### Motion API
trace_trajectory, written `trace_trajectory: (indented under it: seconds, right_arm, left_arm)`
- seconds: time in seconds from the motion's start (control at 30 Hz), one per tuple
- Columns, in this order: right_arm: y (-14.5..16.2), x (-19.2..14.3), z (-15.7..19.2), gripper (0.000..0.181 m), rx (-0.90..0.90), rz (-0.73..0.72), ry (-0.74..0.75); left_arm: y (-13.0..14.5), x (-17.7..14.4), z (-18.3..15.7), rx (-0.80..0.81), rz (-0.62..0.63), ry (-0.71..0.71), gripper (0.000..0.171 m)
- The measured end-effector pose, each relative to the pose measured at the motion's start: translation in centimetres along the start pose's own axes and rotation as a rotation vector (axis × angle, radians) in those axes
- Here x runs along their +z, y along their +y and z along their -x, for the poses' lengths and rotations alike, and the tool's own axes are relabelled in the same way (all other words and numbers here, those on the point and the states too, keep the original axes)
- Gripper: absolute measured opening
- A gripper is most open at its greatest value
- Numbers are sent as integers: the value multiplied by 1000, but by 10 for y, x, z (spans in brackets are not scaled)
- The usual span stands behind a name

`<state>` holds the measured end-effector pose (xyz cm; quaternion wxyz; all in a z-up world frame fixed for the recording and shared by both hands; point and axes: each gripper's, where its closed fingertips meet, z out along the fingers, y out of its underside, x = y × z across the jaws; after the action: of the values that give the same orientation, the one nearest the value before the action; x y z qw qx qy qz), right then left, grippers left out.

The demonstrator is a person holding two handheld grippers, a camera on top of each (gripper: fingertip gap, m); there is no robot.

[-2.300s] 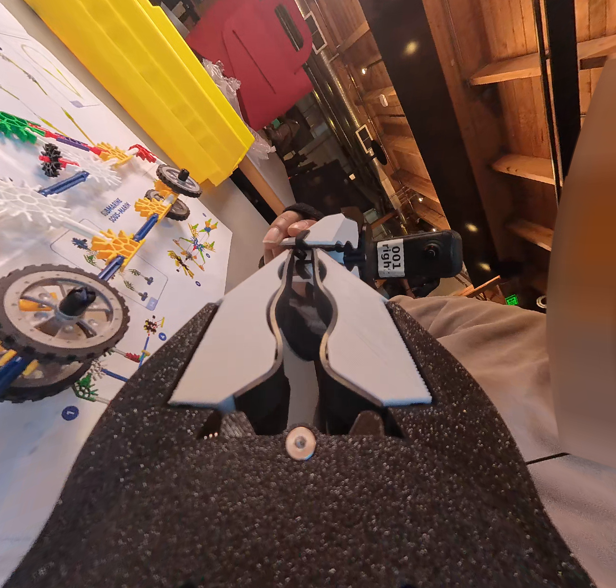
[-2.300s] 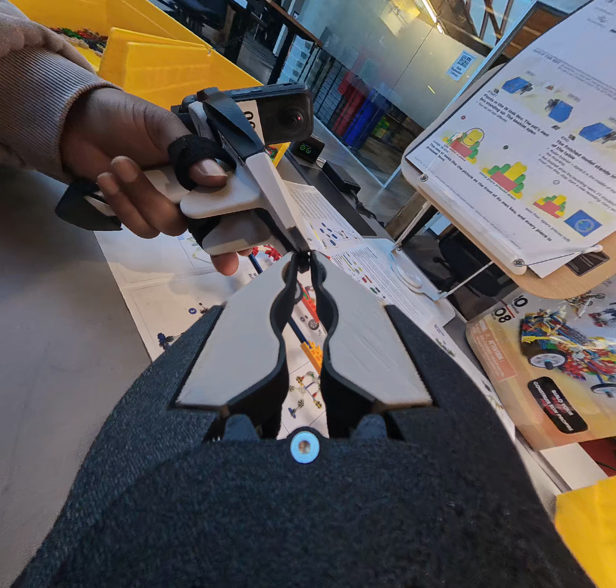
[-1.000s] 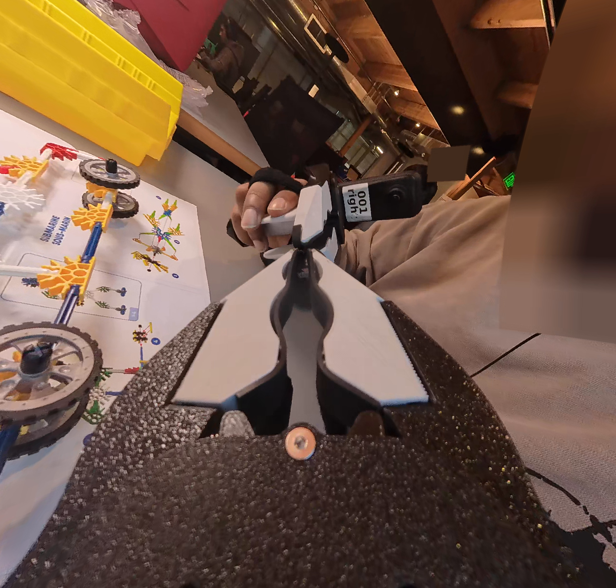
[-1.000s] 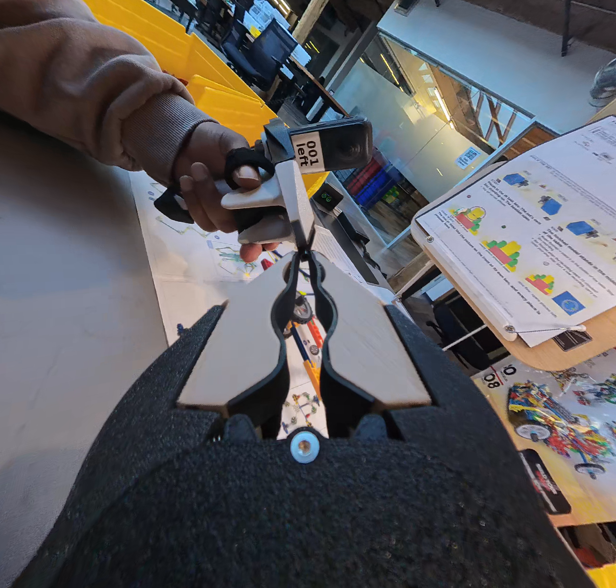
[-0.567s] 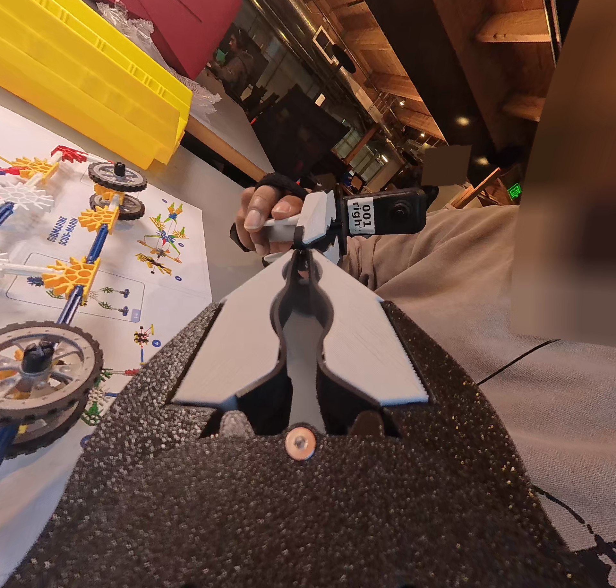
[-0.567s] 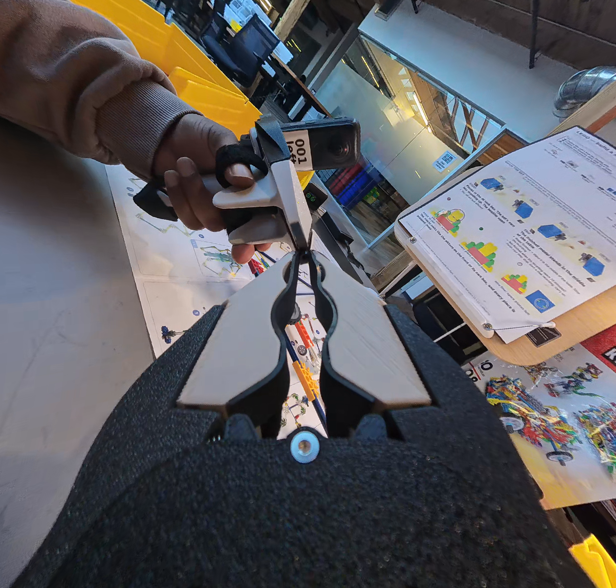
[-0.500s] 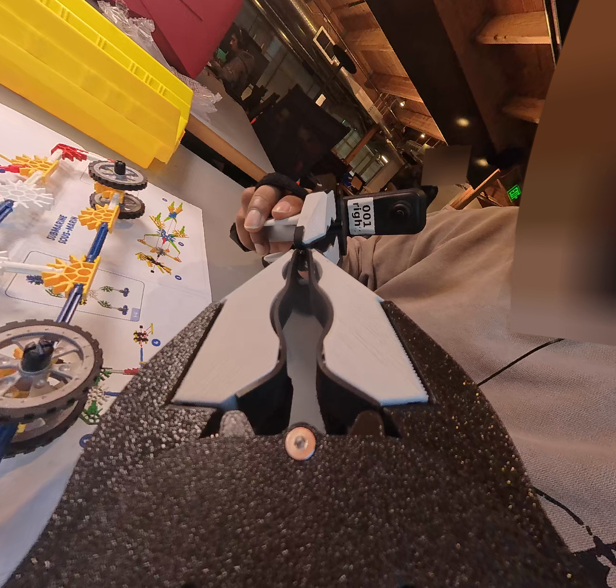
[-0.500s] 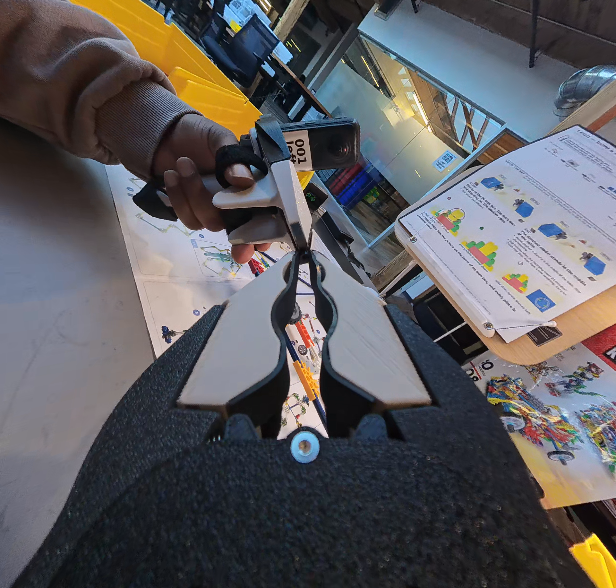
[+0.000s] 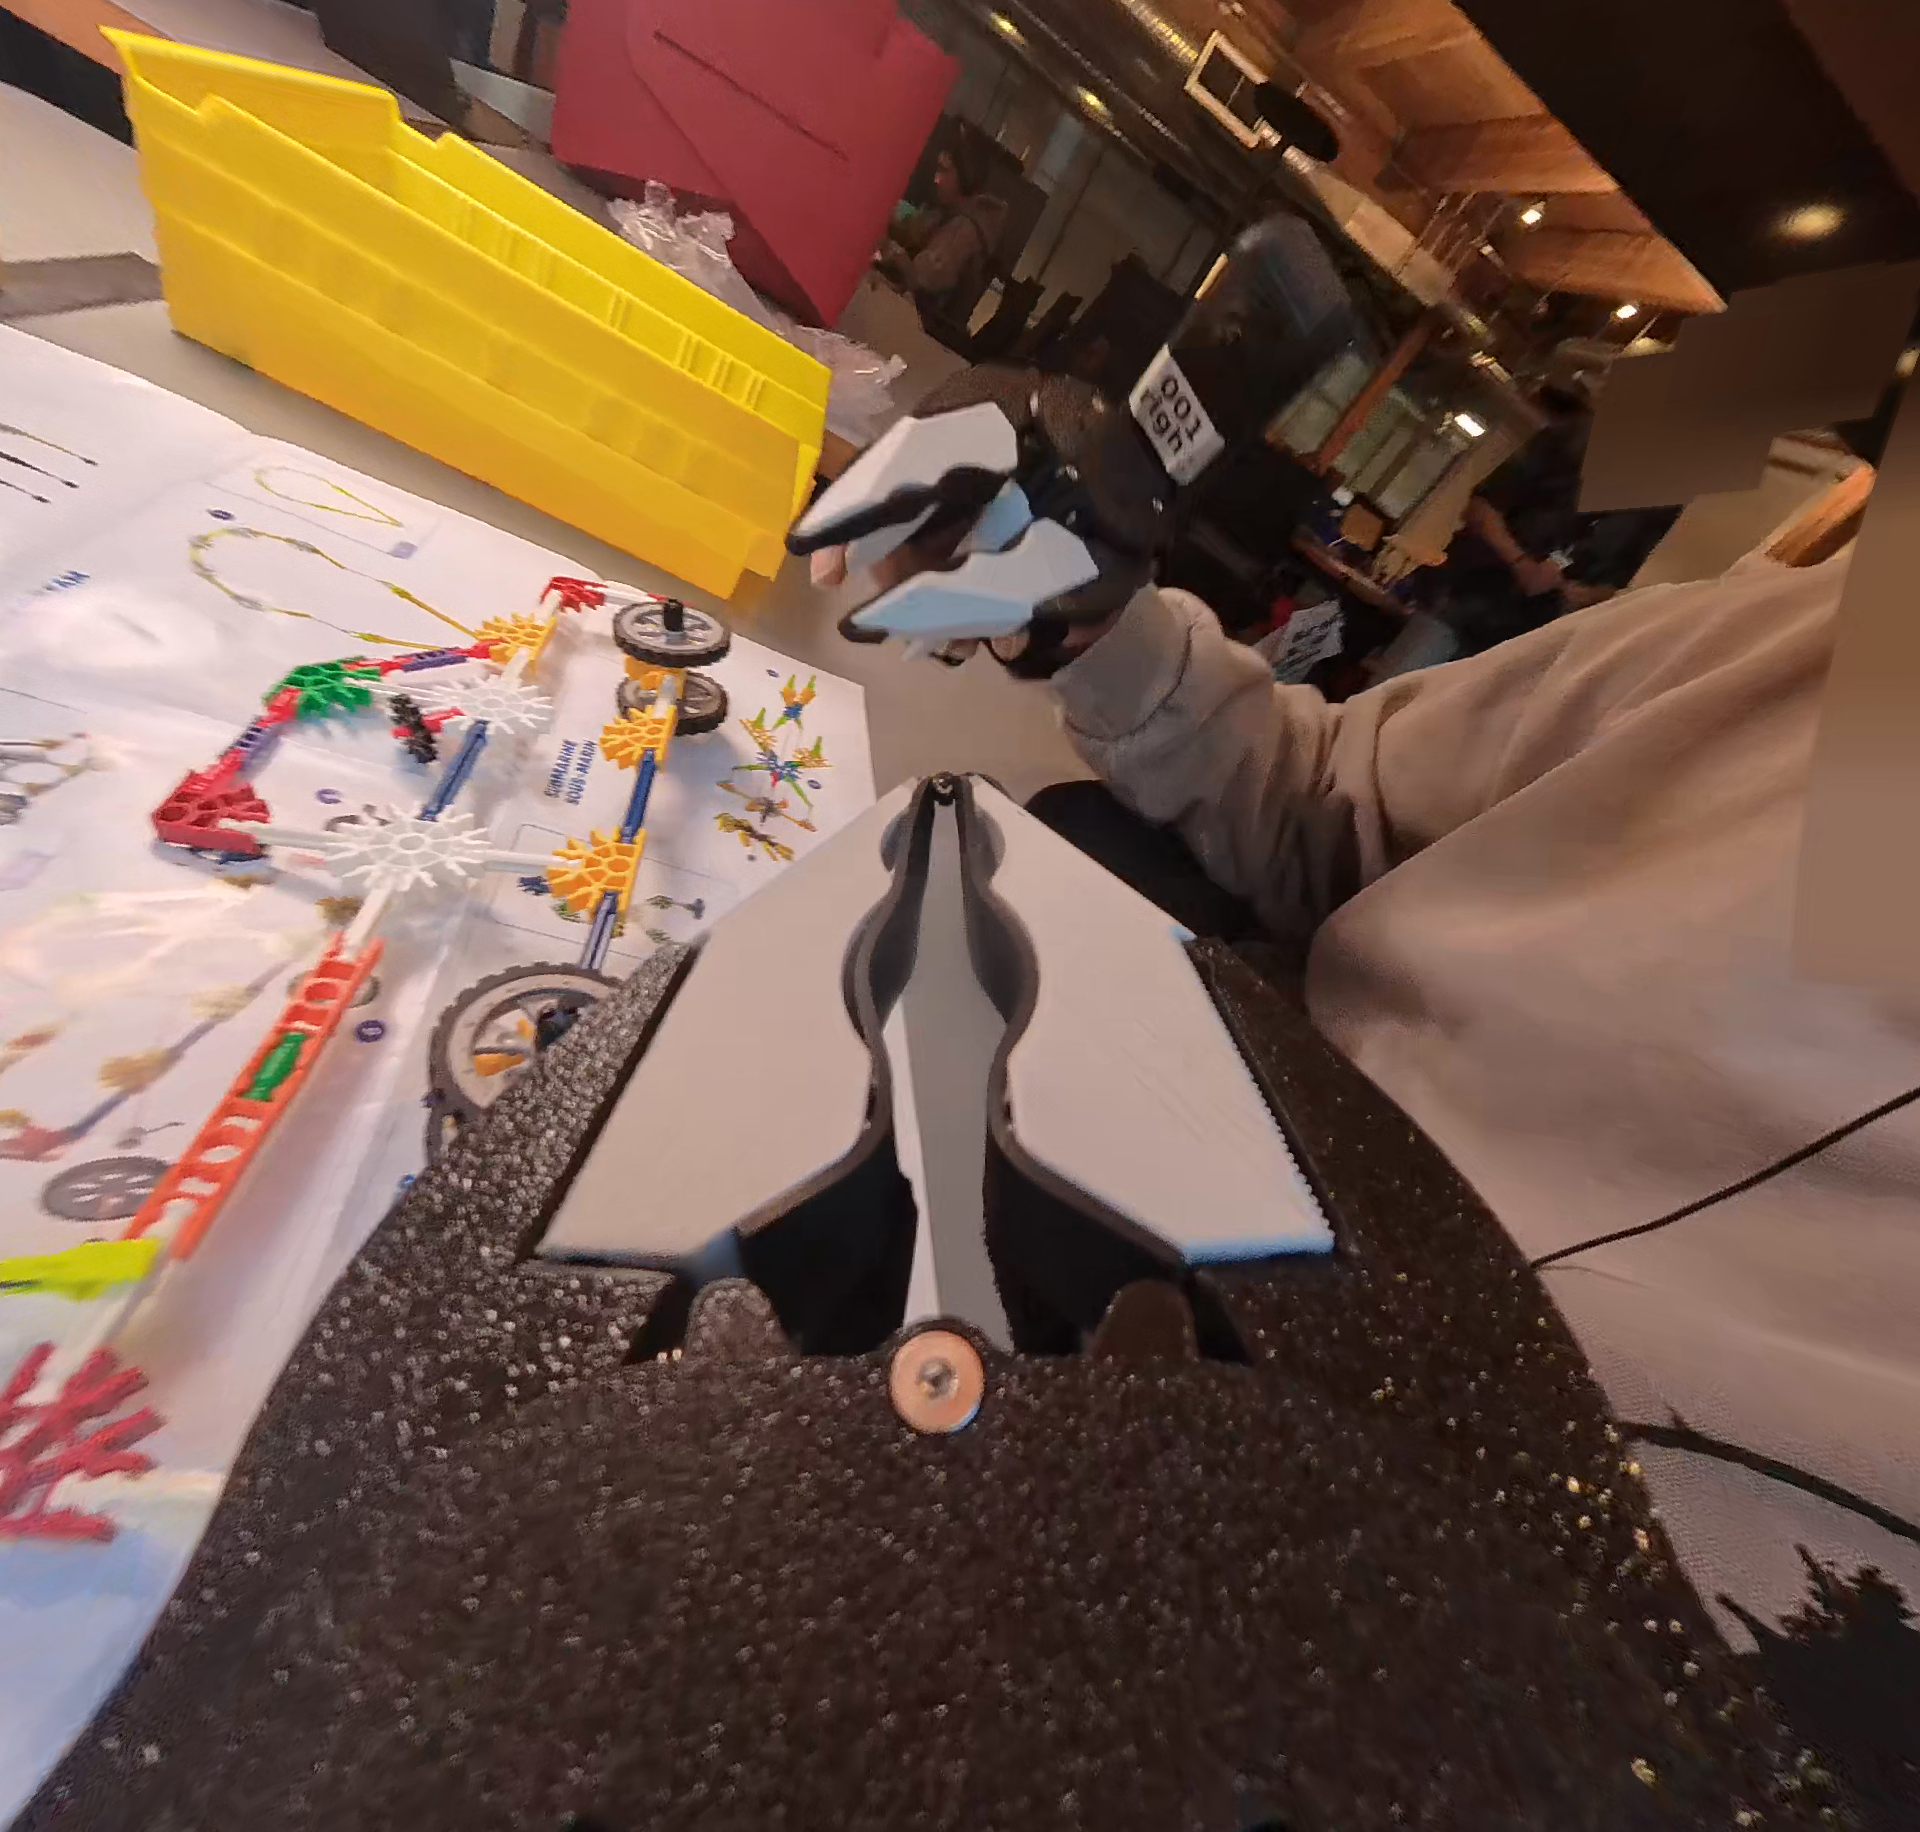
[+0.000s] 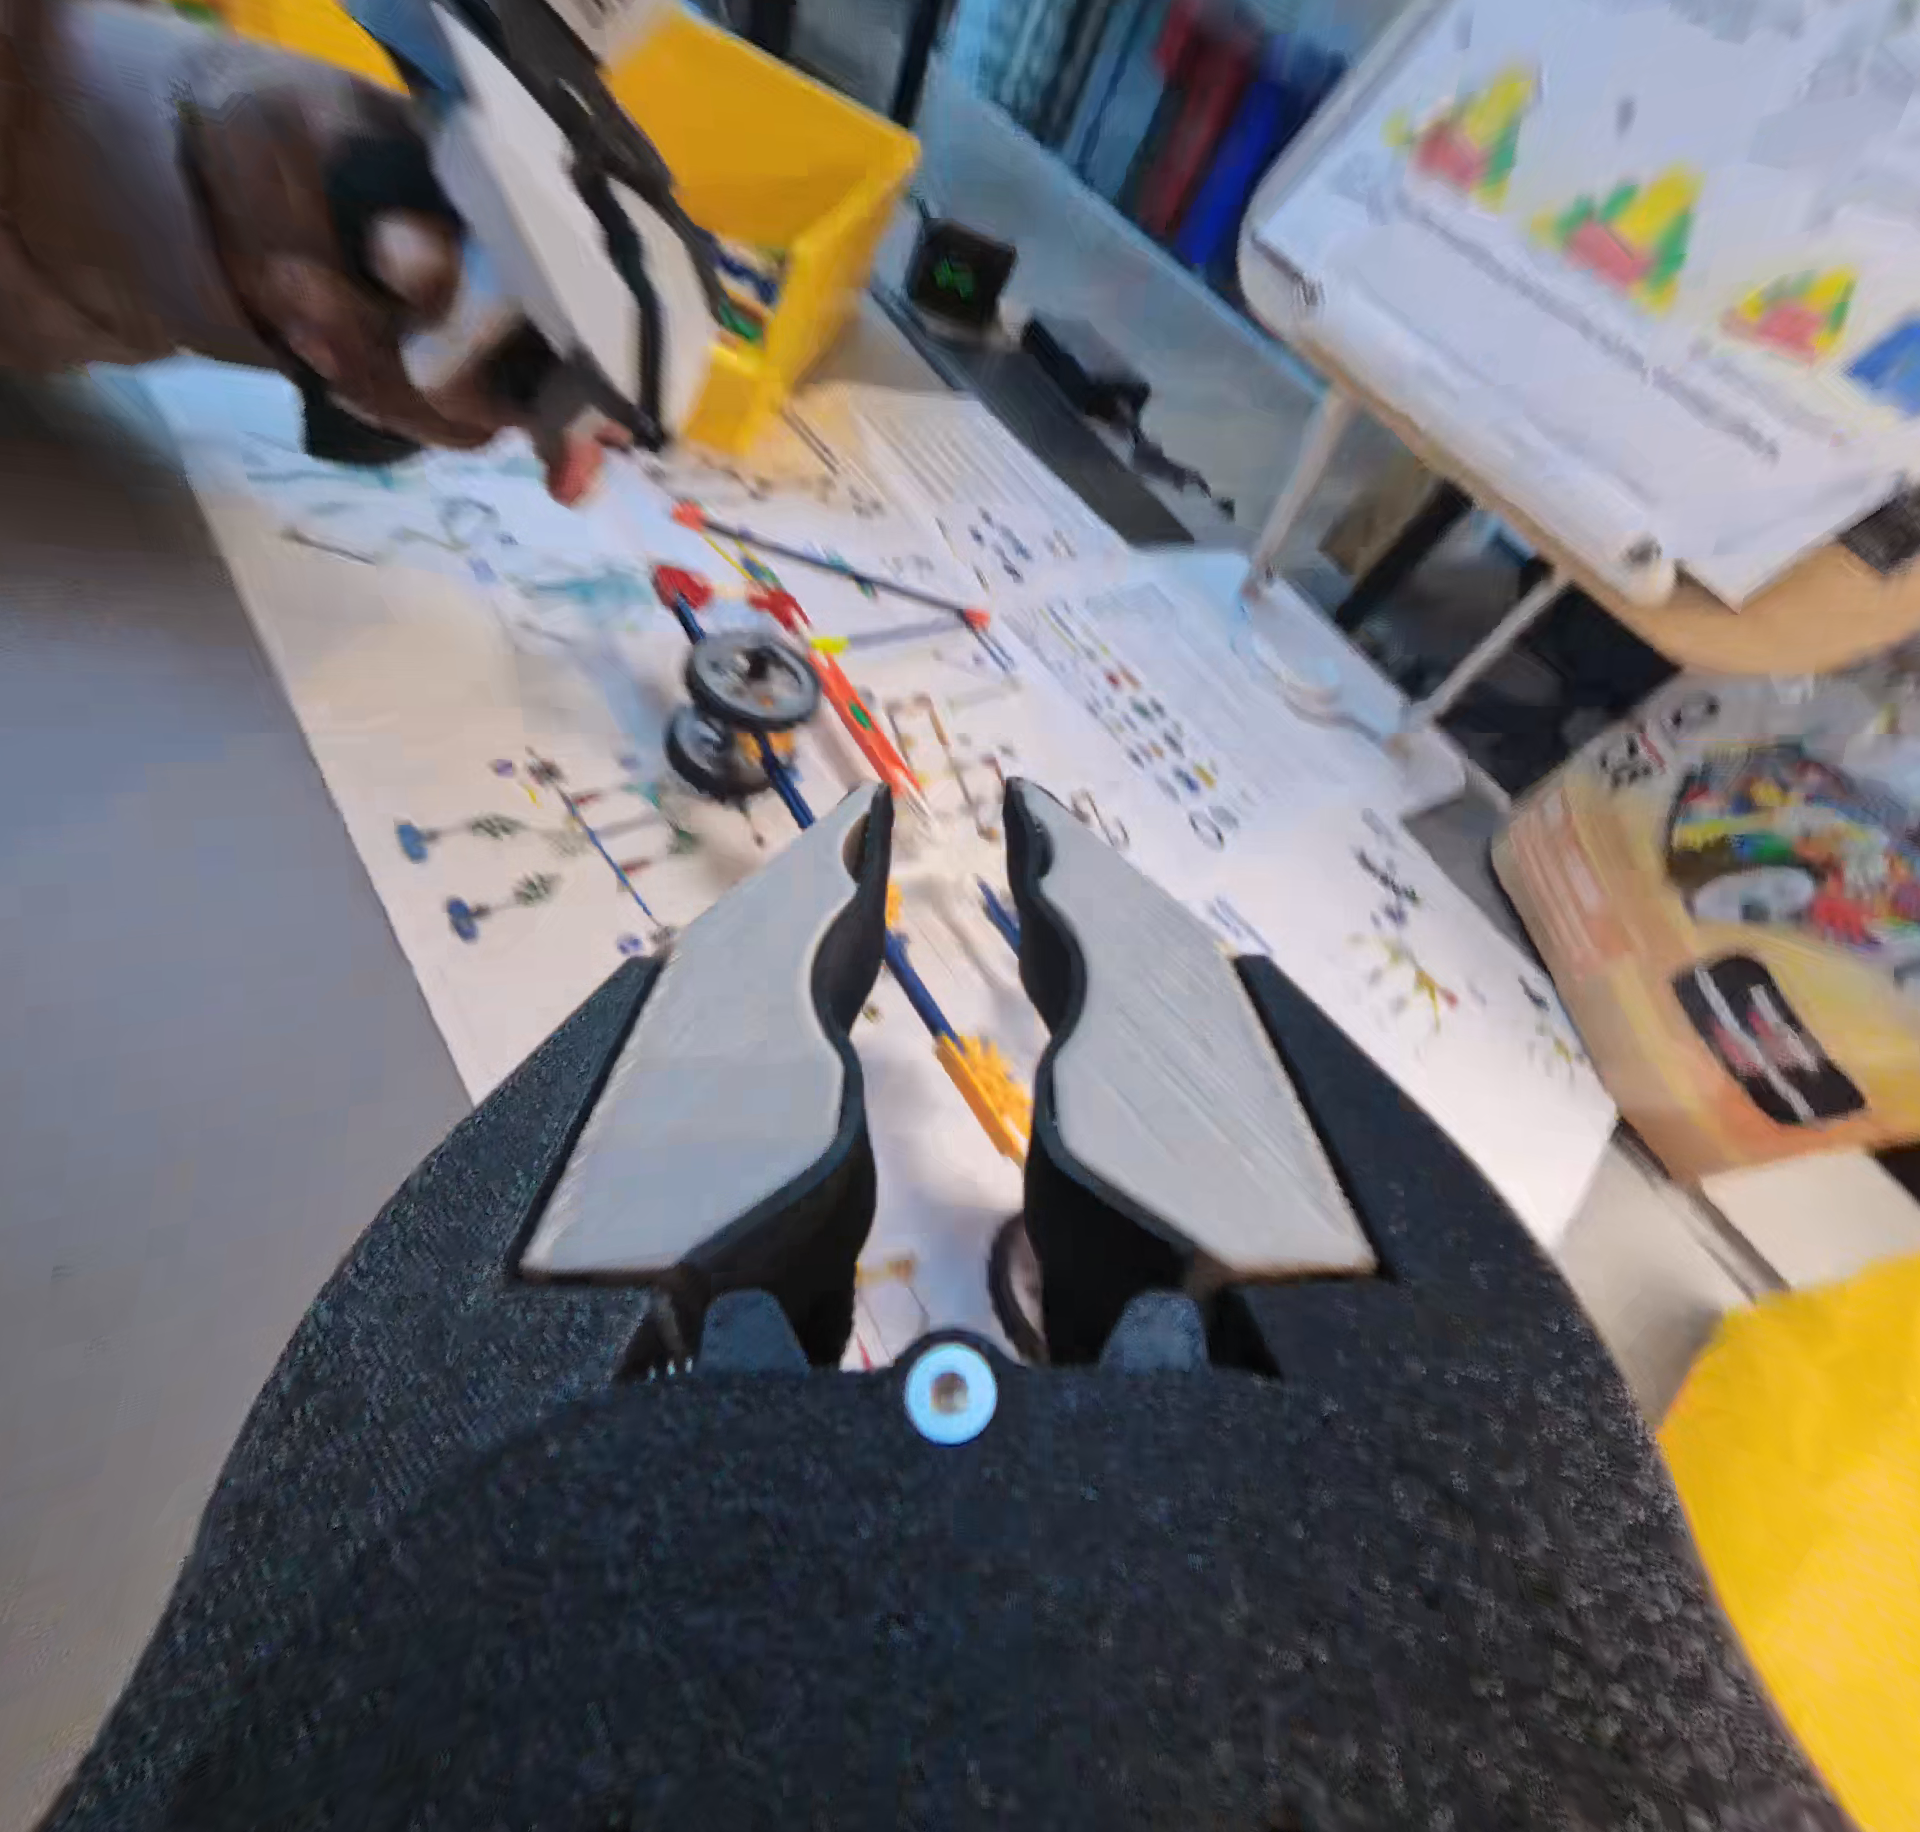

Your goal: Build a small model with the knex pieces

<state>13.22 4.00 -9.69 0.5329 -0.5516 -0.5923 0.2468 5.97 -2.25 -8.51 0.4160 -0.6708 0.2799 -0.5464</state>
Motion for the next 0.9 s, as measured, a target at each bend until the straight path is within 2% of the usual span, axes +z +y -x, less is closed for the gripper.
trace_trajectory:
  seconds: [0.1, 0.2, 0.27, 0.4, 0.6, 0.77, 0.9]
  right_arm:
    - [38, -8, -46, 19, 135, 215, -11]
    - [54, 8, -63, 19, 305, 341, -107]
    - [65, 27, -60, 21, 372, 428, -185]
    - [88, 61, -51, 23, 362, 617, -284]
    - [115, 81, -43, 23, 358, 859, -386]
    - [119, 81, -40, 20, 357, 880, -395]
    - [112, 73, -35, 19, 285, 802, -360]
  left_arm:
    - [-3, -8, 13, 117, 44, -116, 2]
    - [-7, -13, 20, 159, 51, -171, 1]
    - [-9, -17, 24, 167, 49, -194, 1]
    - [-10, -26, 30, 185, 56, -238, 2]
    - [-17, -39, 36, 180, 33, -262, 1]
    - [-20, -44, 39, 183, 25, -273, 2]
    - [-21, -44, 39, 190, 27, -283, 2]
